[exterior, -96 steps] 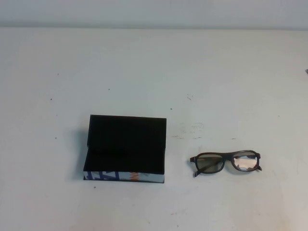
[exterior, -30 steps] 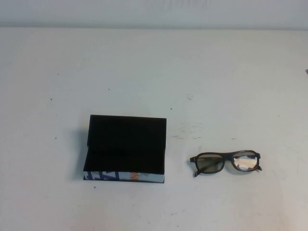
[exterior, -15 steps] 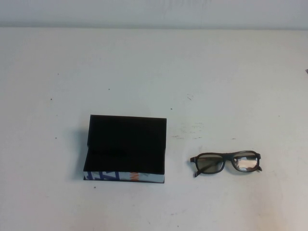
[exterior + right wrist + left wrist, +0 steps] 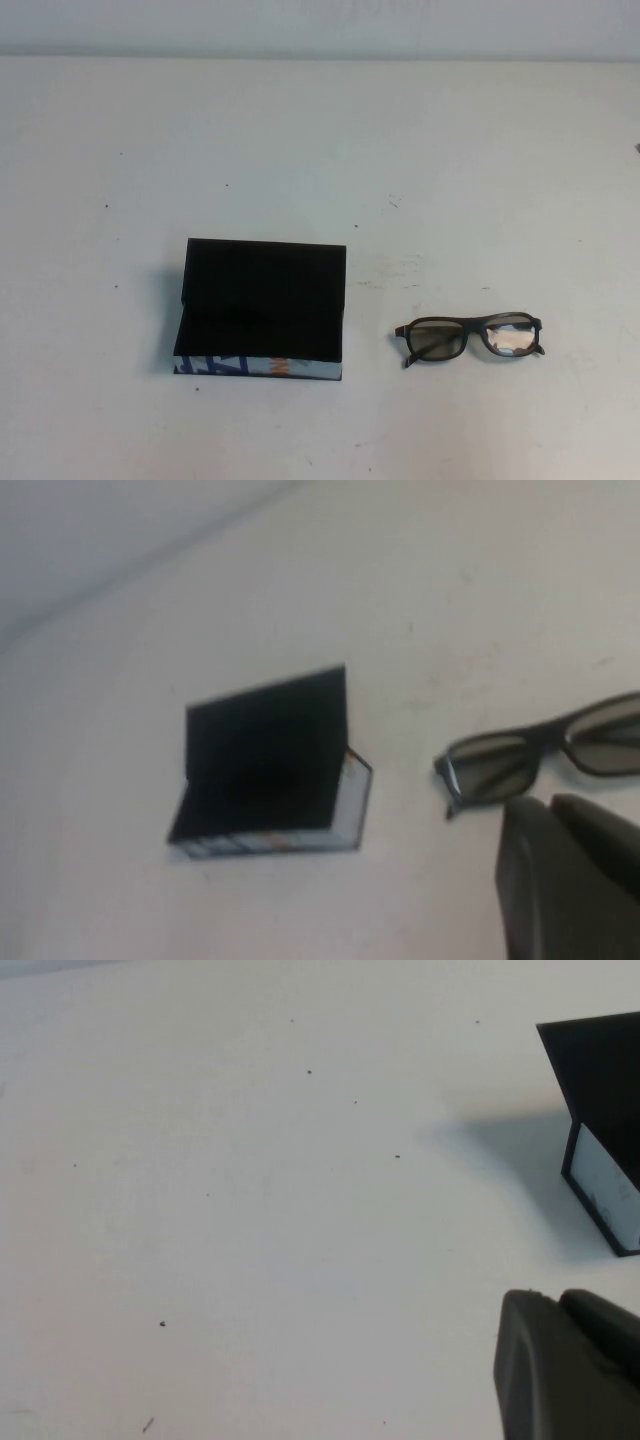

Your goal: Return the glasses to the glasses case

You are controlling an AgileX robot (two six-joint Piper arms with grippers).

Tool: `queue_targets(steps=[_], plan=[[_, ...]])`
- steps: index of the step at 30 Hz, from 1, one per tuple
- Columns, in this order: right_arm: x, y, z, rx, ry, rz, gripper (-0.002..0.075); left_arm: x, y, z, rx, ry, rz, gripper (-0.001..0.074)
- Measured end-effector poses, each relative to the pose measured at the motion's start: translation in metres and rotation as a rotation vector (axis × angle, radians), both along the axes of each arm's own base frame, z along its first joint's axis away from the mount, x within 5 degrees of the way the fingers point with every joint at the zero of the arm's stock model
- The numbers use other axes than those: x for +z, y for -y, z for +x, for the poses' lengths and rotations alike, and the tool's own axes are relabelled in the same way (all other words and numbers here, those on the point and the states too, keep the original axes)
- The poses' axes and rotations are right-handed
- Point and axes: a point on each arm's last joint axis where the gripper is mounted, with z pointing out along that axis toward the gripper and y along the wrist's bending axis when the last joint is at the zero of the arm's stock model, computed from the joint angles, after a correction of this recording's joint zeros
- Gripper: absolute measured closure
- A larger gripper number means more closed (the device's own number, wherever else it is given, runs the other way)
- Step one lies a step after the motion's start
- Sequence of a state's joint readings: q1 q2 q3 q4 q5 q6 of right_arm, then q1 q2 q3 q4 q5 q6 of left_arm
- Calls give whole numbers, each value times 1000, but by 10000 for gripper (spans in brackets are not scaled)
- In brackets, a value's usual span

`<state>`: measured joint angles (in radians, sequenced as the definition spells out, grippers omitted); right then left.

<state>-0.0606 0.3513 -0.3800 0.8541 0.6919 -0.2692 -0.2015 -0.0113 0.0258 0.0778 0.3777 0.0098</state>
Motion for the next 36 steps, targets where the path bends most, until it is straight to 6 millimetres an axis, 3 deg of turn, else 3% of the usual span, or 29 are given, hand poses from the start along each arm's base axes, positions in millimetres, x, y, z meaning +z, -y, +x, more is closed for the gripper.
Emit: queue_targets(steps=[8, 14, 20, 28, 36], plan=[[24, 0, 39, 226, -248, -270, 739, 0, 0, 0, 0, 0, 0, 736], [31, -7, 56, 337, -273, -339, 739, 0, 0, 0, 0, 0, 0, 736], [33, -33, 65, 578, -252, -489, 739, 0, 0, 0, 0, 0, 0, 736], [21, -73, 97, 878, -236, -760, 739, 0, 0, 0, 0, 0, 0, 736], [2, -92, 144, 1094, -196, -985, 711, 0, 0, 0, 0, 0, 0, 736]])
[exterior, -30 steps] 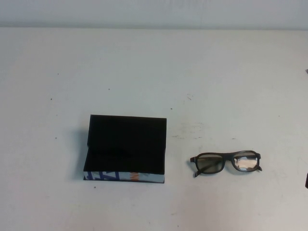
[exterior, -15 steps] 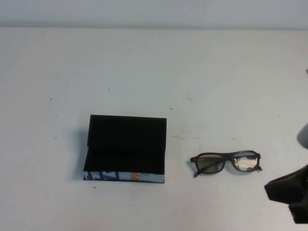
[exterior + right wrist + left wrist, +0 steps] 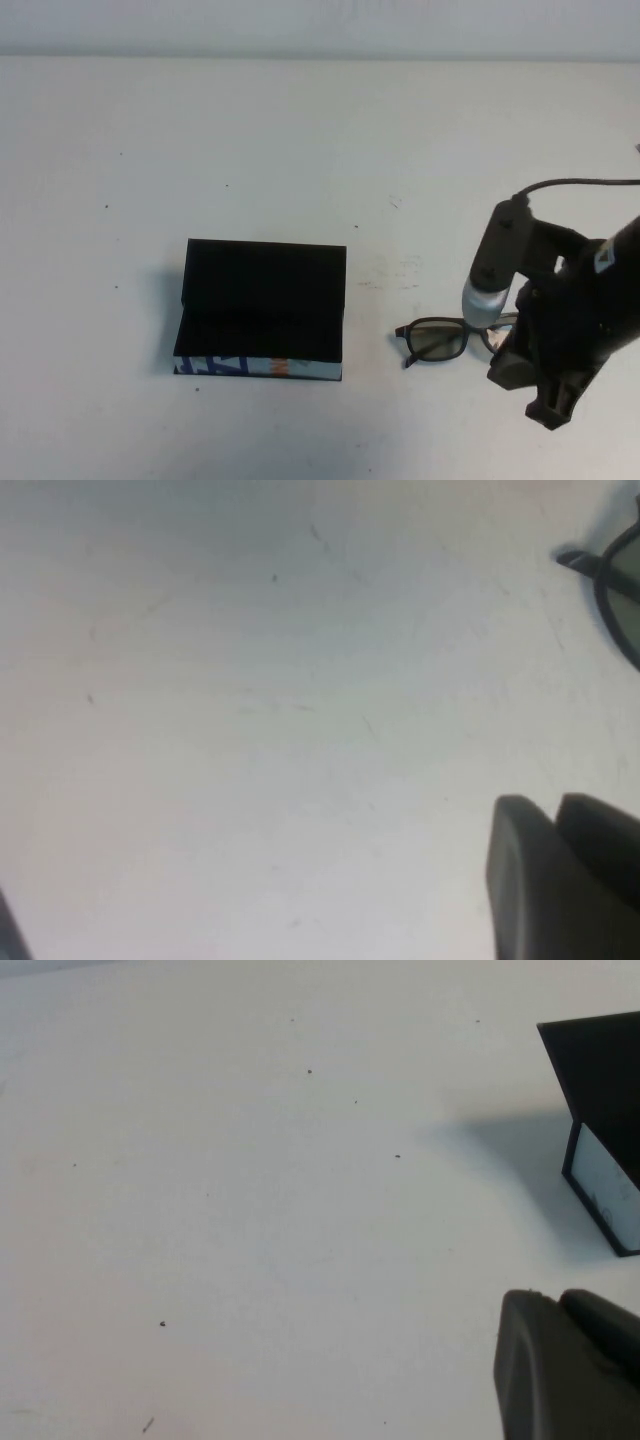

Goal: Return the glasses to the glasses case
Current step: Pick up the glasses from the table

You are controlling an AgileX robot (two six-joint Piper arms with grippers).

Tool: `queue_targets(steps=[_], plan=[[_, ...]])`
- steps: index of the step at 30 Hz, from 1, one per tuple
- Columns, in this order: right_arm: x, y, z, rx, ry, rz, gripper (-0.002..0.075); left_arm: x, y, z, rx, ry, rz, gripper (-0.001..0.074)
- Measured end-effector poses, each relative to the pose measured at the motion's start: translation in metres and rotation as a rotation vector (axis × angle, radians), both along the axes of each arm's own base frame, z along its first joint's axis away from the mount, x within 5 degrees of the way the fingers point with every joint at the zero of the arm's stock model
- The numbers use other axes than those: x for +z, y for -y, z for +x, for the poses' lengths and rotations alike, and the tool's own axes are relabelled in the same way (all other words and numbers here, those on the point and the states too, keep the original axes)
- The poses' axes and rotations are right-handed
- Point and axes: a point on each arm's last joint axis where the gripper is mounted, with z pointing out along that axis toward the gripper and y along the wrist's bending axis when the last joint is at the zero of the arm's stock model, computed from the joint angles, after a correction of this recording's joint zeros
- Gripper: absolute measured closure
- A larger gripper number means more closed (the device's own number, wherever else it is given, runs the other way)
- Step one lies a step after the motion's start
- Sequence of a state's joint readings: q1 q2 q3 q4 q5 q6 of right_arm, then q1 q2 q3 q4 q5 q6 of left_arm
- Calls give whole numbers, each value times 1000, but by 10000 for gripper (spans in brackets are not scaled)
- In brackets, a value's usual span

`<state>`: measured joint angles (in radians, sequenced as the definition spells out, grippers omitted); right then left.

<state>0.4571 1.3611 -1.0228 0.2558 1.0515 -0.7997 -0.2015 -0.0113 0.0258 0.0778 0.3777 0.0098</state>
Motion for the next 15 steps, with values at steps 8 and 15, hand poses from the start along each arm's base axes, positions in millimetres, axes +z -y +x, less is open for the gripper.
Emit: queue_targets(steps=[8, 15], plan=[[-19, -8, 39, 271, 56, -171, 477, 0, 0, 0, 0, 0, 0, 736], [-39, -17, 73, 350, 83, -223, 368, 0, 0, 0, 0, 0, 0, 736]])
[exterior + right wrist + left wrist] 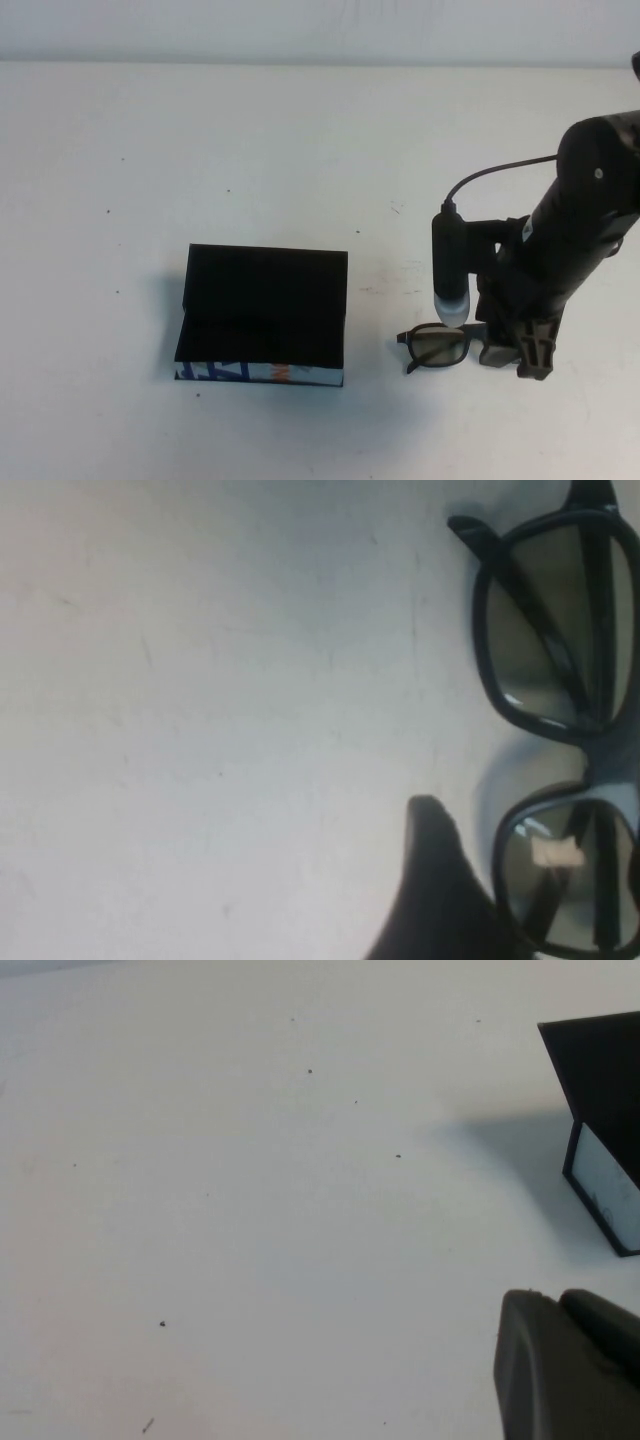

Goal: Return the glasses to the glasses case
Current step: Pick up the glasses from the table

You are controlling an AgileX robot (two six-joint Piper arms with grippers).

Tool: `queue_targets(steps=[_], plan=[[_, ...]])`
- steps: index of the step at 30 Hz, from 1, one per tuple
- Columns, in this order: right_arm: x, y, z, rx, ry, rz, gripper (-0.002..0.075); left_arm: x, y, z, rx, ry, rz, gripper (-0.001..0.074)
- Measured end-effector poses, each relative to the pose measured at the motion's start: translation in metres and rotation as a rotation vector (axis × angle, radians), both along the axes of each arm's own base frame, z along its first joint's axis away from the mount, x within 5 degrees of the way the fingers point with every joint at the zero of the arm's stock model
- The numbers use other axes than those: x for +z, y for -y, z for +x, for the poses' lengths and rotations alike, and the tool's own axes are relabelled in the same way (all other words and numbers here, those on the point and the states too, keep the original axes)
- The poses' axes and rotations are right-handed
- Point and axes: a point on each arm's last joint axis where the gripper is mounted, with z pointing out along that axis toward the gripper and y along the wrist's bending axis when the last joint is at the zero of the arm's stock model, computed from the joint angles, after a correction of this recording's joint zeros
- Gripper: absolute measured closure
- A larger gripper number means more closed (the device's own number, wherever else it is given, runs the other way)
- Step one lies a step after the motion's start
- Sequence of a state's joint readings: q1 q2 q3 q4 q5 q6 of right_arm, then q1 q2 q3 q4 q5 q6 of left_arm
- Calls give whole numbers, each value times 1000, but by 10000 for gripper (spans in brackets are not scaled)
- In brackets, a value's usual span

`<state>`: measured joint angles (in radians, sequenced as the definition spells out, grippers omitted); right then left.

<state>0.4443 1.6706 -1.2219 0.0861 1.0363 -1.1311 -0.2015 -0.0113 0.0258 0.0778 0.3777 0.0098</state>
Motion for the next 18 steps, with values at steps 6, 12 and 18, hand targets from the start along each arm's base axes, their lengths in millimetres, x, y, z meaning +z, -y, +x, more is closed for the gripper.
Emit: queue_targets(steps=[6, 12, 18], plan=[[-15, -5, 20, 41, -2, -37, 362, 0, 0, 0, 0, 0, 0, 736], [-22, -10, 34, 75, -2, -58, 362, 0, 0, 0, 0, 0, 0, 736], [-31, -13, 43, 90, -14, -72, 362, 0, 0, 0, 0, 0, 0, 736]])
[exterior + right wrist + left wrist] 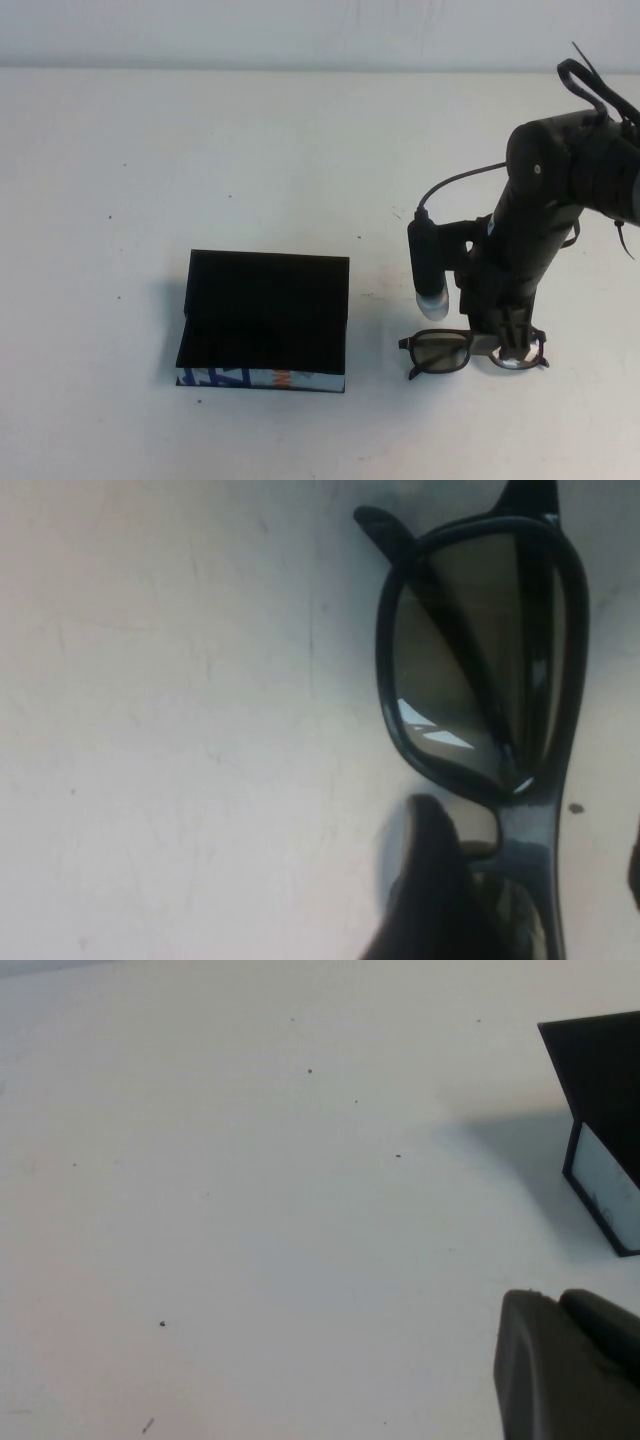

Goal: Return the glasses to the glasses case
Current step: Pick up the glasses from the table

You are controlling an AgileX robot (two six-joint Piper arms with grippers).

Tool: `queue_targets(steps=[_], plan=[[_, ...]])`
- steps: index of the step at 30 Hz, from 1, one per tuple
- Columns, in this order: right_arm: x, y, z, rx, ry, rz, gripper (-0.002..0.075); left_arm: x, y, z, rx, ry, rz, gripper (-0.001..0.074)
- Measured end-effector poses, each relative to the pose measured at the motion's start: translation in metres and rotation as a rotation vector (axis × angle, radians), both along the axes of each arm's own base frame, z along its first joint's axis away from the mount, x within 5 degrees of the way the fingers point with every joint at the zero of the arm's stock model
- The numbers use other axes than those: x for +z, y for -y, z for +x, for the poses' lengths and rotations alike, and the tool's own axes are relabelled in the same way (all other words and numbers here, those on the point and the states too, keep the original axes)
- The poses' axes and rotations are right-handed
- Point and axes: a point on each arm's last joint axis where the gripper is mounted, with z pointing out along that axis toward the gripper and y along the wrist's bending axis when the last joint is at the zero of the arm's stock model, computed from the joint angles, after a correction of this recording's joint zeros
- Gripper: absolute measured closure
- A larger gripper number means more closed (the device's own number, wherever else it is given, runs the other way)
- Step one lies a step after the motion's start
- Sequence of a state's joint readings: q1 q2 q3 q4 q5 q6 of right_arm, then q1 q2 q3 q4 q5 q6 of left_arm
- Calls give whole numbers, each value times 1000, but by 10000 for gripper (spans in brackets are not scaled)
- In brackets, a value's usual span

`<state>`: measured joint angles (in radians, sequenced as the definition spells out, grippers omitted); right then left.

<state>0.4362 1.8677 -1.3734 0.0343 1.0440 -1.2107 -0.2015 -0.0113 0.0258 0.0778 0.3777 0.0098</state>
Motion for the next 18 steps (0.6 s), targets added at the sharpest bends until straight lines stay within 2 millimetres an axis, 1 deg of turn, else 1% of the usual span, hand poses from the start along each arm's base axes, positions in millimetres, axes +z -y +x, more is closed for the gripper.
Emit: queue_targets(steps=[7, 13, 18], plan=[[-10, 6, 6, -6, -22, -25, 362, 0, 0, 0, 0, 0, 0, 736], [-11, 7, 6, 0, -23, -29, 362, 0, 0, 0, 0, 0, 0, 736], [-19, 7, 9, 7, -35, -36, 363, 0, 0, 0, 0, 0, 0, 736]])
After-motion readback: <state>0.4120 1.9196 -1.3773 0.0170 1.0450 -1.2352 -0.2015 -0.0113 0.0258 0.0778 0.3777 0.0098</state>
